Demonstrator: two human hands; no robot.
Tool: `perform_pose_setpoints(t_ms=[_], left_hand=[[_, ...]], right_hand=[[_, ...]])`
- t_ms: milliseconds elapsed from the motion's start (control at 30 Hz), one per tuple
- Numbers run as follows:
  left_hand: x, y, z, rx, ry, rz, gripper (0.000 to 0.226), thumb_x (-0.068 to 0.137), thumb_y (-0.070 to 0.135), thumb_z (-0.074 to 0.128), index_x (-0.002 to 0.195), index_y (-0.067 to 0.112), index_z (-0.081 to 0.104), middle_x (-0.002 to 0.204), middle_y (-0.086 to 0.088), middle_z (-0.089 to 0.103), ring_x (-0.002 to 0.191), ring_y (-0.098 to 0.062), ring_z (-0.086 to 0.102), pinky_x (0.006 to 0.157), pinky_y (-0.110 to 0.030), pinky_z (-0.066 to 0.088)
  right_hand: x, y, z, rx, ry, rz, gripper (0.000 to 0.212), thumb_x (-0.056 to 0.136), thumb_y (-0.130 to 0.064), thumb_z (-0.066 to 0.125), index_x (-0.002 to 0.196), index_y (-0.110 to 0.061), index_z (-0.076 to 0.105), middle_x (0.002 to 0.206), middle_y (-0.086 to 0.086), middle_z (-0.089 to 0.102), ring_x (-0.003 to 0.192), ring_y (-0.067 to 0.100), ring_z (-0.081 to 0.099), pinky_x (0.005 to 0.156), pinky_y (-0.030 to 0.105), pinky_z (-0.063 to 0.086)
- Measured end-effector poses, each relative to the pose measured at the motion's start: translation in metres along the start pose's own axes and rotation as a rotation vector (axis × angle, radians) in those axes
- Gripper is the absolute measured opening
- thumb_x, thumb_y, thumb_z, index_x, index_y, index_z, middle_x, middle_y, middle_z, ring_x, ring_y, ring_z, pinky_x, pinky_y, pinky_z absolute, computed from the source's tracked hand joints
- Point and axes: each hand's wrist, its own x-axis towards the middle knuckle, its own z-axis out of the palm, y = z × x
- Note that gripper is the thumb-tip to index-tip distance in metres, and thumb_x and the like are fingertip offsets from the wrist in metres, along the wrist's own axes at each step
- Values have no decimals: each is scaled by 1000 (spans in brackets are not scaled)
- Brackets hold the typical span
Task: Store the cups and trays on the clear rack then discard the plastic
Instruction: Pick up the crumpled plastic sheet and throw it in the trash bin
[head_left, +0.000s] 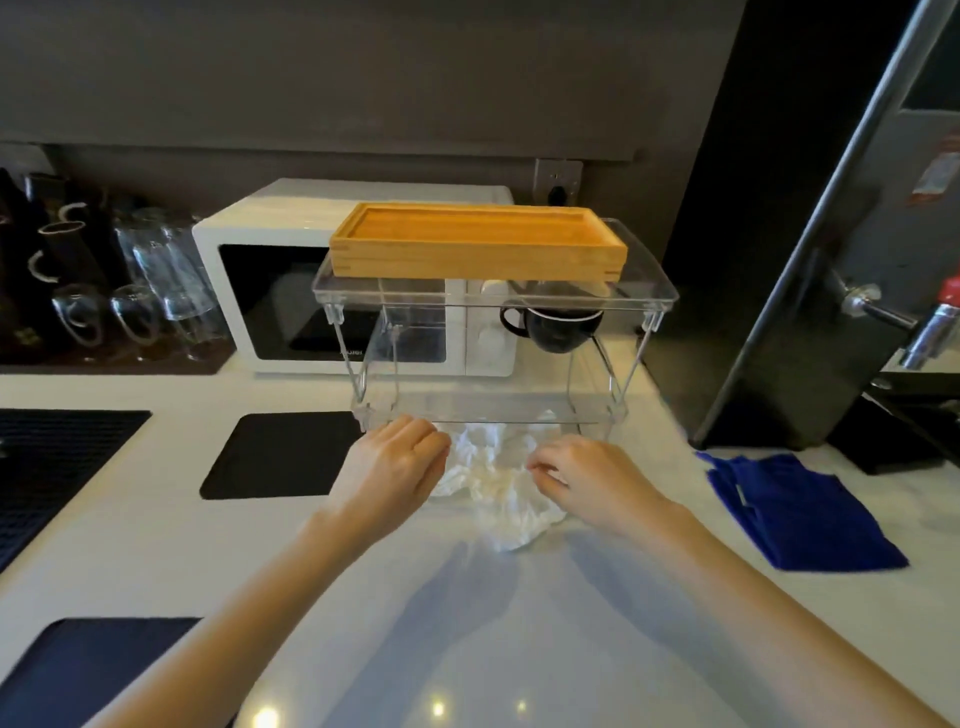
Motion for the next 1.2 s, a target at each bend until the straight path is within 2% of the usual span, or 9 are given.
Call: perform_pose_setpoints(t_ms=[100, 167, 233, 300, 500, 667, 767, 933, 1200], left_hand=[[-11, 1, 42, -80, -134, -121, 32, 85, 25, 41, 88, 9, 68, 84, -7, 72, 75, -26, 68, 55, -33, 58], [-10, 3, 69, -179, -251, -311, 42, 90, 32, 36, 116, 8, 58, 119, -14, 63, 110, -32, 59, 83, -44, 55], [-10, 0, 91, -208, -411, -484, 49, 95, 35, 32, 140, 14, 31, 150, -11, 32, 139, -28, 28, 111, -43, 30], [-8, 0, 106, -200, -495, -560, 54, 96, 35, 28, 145, 17, 15, 156, -8, 14, 144, -23, 11, 116, -38, 12], [-21, -1, 125, -163, -439, -587, 45, 92, 34, 27, 133, 22, 40, 147, -7, 38, 139, -20, 27, 113, -41, 20], [-32, 15, 111, -225, -249, -671, 33, 80, 24, 45, 98, 11, 70, 113, -14, 68, 105, -33, 61, 90, -41, 46], [-45, 23, 97, -319, -226, -715, 33, 77, 23, 45, 89, 10, 73, 96, -14, 71, 92, -34, 64, 78, -39, 52], [-64, 37, 60, -488, -168, -771, 17, 82, 8, 58, 93, 10, 71, 94, -7, 73, 85, -15, 64, 71, -8, 42], [-115, 81, -39, -1176, -32, -967, 23, 88, 11, 53, 109, 12, 61, 88, -11, 68, 76, -14, 65, 63, -16, 52]], right_hand=[[8, 14, 39, 1, -86, 83, 36, 93, -26, 39, 121, -10, 53, 130, 8, 55, 123, 23, 43, 97, 35, 37], [14, 23, 61, 8, -113, 123, 46, 94, -29, 37, 136, -9, 38, 146, 11, 38, 136, 24, 29, 110, 33, 23], [20, 29, 77, 32, -138, 171, 55, 95, -35, 35, 143, -11, 23, 155, 11, 20, 143, 24, 14, 115, 34, 12], [24, 35, 90, 64, -160, 214, 58, 94, -40, 33, 145, -17, 16, 157, 10, 11, 145, 24, 5, 117, 37, 8], [27, 50, 115, 82, 6, 152, 42, 91, -30, 44, 132, -21, 46, 145, 7, 42, 136, 24, 33, 112, 34, 23], [28, 51, 119, 91, 262, 157, 20, 72, -10, 60, 88, -15, 72, 90, 5, 73, 86, 29, 66, 72, 32, 52], [23, 48, 119, 64, 294, 170, 18, 69, -7, 61, 81, -12, 73, 79, 6, 71, 77, 30, 66, 62, 31, 52], [11, 38, 113, 271, 314, 235, 28, 80, -4, 54, 103, -12, 68, 103, 10, 71, 98, 32, 61, 77, 34, 47], [-46, -27, 89, 929, 339, 347, 21, 79, -5, 56, 85, -23, 66, 78, 2, 67, 74, 21, 61, 65, 32, 49]])
